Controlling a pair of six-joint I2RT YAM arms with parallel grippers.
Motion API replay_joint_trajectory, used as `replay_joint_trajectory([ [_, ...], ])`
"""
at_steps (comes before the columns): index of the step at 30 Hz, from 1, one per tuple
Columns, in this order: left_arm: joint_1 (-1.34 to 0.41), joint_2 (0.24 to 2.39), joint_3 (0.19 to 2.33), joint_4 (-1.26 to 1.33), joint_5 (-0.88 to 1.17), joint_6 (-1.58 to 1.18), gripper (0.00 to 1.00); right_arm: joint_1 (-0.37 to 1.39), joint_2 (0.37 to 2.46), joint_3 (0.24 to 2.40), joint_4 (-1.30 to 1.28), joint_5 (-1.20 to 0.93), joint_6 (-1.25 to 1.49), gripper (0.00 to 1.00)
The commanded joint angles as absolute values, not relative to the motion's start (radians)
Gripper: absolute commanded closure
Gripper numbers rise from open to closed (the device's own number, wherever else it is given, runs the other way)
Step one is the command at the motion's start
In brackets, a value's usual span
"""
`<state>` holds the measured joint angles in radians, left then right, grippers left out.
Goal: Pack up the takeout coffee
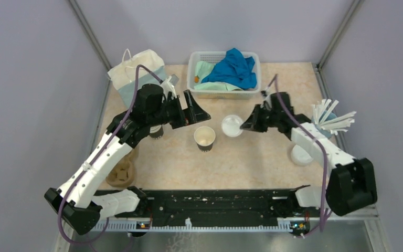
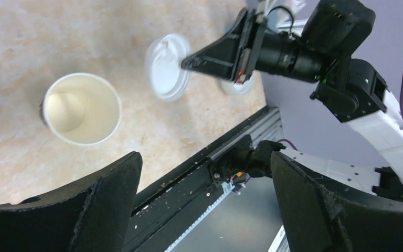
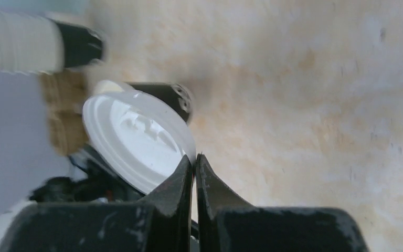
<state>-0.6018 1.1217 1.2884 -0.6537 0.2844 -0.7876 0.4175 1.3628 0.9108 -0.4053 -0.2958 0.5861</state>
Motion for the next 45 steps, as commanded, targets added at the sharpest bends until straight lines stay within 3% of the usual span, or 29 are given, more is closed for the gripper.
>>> replay_joint_trajectory([
  [1, -0.585, 1.121, 1.328, -0.422, 0.487, -0.782, 0.02, 0.228, 1.267, 0.885, -0.088, -0.974, 0.711, 1.00],
  [5, -0.574, 1.120, 1.317, -0.206, 0.601, -0.867, 0.02, 0.241, 1.250, 0.911, 0.432, -1.124, 1.173, 1.00],
  [9, -0.568, 1.110, 1.309, -0.066, 0.591, -0.954, 0.02, 0.298, 1.297, 0.968, 0.825, -1.092, 1.596, 1.00],
  [13, -0.561, 1.083, 1.314, 0.018, 0.526, -0.974, 0.02, 0.376, 1.359, 1.004, 1.079, -1.004, 1.846, 1.00],
  [27, -0.541, 1.118, 1.275, 0.236, 0.628, -1.181, 0.02, 0.450, 1.410, 1.065, 1.047, -0.949, 1.836, 1.00],
  [45, -0.541, 1.134, 1.253, 0.277, 0.667, -1.261, 0.02, 0.509, 1.475, 1.124, 1.161, -0.938, 1.922, 1.00],
])
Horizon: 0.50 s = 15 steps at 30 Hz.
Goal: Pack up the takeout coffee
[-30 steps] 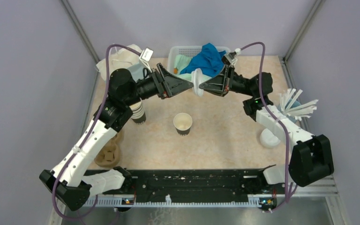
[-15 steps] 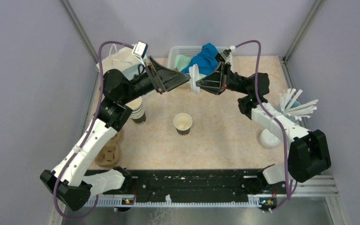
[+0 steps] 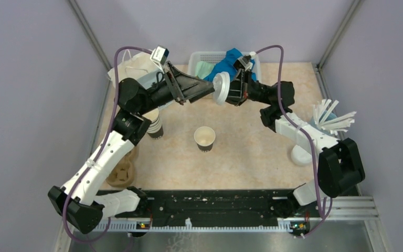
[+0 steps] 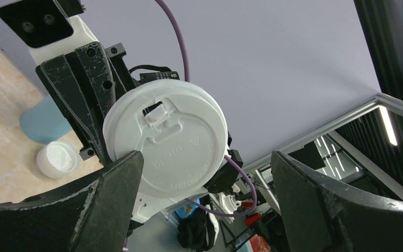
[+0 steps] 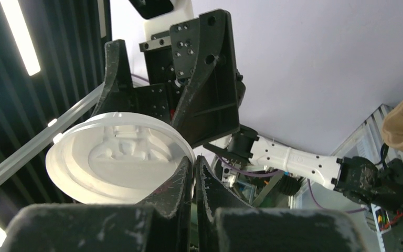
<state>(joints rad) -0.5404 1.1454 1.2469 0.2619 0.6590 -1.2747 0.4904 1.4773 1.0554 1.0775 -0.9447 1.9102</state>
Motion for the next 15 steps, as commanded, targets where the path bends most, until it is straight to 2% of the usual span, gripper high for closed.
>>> replay_joint_trajectory([
  [1, -0.541, 1.123, 1.263, 0.233, 0.646, -1.231, 0.02, 0.509, 1.472, 1.123, 1.156, -0.936, 1.919, 1.00],
  [6, -0.536, 1.103, 1.346, 0.012, 0.579, -1.103, 0.02, 0.510, 1.462, 1.119, 1.159, -0.927, 1.922, 1.00],
  [15, -0.535, 1.113, 1.394, -0.118, 0.548, -1.050, 0.02, 0.524, 1.474, 1.132, 1.206, -0.929, 1.954, 1.00],
])
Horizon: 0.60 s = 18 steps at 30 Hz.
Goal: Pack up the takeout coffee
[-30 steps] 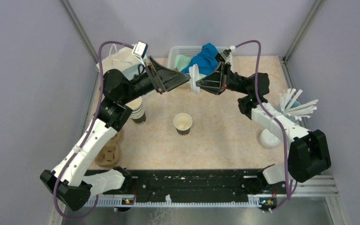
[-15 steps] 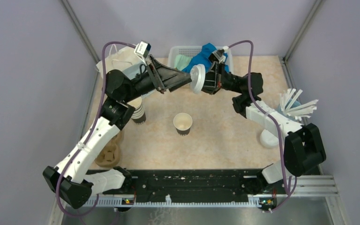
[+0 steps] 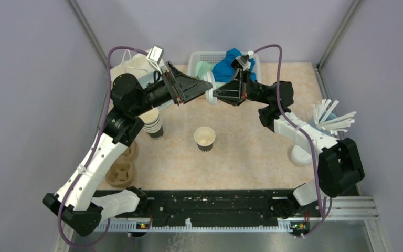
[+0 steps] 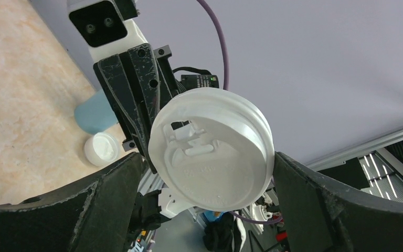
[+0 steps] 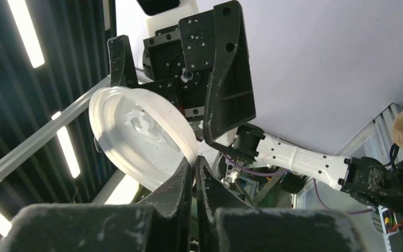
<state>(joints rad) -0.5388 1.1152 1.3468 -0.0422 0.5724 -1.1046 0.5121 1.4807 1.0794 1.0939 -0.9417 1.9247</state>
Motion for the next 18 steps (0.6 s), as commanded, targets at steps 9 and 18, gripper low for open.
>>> replay_joint_trajectory([
  [9, -0.532, 1.119, 1.327, 0.032, 0.621, -1.146, 0.02, 0.540, 1.501, 1.132, 1.229, -0.923, 1.964, 1.00],
  [18, -0.526, 1.117, 1.318, 0.071, 0.637, -1.163, 0.02, 0.542, 1.508, 1.102, 1.233, -0.918, 1.963, 1.00],
])
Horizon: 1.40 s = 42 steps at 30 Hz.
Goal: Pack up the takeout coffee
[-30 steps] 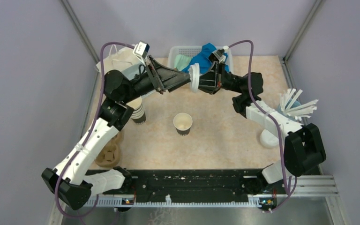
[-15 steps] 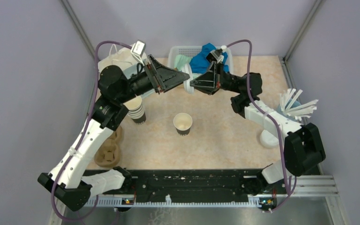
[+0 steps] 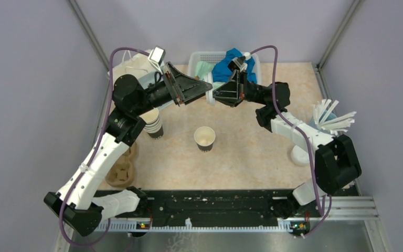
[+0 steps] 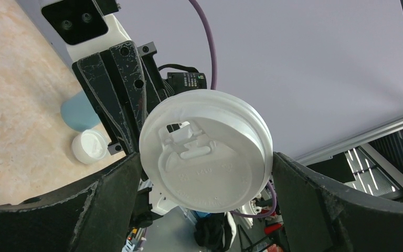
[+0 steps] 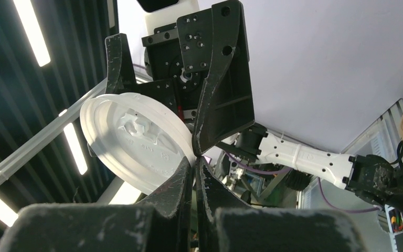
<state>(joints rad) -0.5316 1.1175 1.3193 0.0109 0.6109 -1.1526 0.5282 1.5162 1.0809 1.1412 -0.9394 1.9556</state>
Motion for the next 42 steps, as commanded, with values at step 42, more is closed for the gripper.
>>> replay_joint_trajectory([
  [42, -0.517, 1.100, 1.198, 0.405, 0.685, -1.337, 0.02, 0.542, 1.515, 1.058, 1.321, -0.867, 2.017, 1.00],
])
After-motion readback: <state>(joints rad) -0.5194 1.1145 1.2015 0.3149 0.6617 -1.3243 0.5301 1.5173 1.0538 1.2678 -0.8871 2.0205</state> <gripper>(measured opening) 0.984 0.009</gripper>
